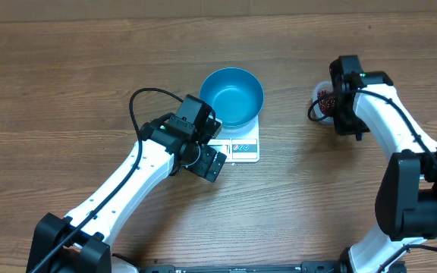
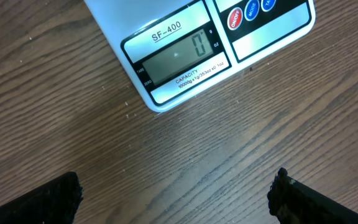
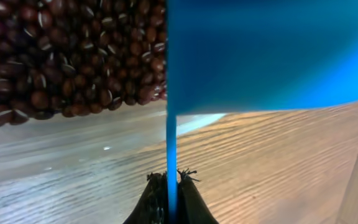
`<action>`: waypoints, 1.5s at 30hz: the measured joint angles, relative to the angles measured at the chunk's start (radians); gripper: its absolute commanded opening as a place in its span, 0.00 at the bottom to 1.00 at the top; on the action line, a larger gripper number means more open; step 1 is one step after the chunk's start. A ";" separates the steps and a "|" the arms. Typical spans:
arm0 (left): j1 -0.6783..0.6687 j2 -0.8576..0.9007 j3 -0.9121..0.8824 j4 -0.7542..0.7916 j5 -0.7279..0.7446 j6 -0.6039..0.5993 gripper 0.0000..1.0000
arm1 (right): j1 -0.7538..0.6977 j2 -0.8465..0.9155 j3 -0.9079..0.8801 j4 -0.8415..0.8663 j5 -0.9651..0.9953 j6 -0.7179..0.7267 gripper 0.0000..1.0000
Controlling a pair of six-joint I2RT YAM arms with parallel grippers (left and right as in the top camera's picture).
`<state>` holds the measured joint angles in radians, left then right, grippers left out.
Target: Scoop item into bowl and weigh 150g on scale
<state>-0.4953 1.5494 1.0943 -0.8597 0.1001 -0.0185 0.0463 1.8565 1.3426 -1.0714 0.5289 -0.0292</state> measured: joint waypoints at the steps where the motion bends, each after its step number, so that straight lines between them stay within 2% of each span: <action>1: 0.000 0.000 0.000 0.000 0.000 0.000 1.00 | 0.000 0.000 -0.013 0.006 0.001 0.000 0.04; 26: 0.000 0.000 0.000 0.000 0.000 0.000 0.99 | -0.016 -0.018 -0.043 0.042 -0.145 -0.061 0.04; 32: 0.000 0.000 0.000 0.000 0.000 0.000 0.99 | -0.106 -0.032 -0.042 0.057 -0.282 -0.088 0.04; 45: 0.000 0.000 0.000 0.000 0.000 0.000 0.99 | -0.112 -0.035 -0.029 0.005 -0.435 -0.103 0.03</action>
<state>-0.4953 1.5494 1.0943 -0.8600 0.1005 -0.0185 -0.0654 1.8214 1.3136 -1.0664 0.0937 -0.1318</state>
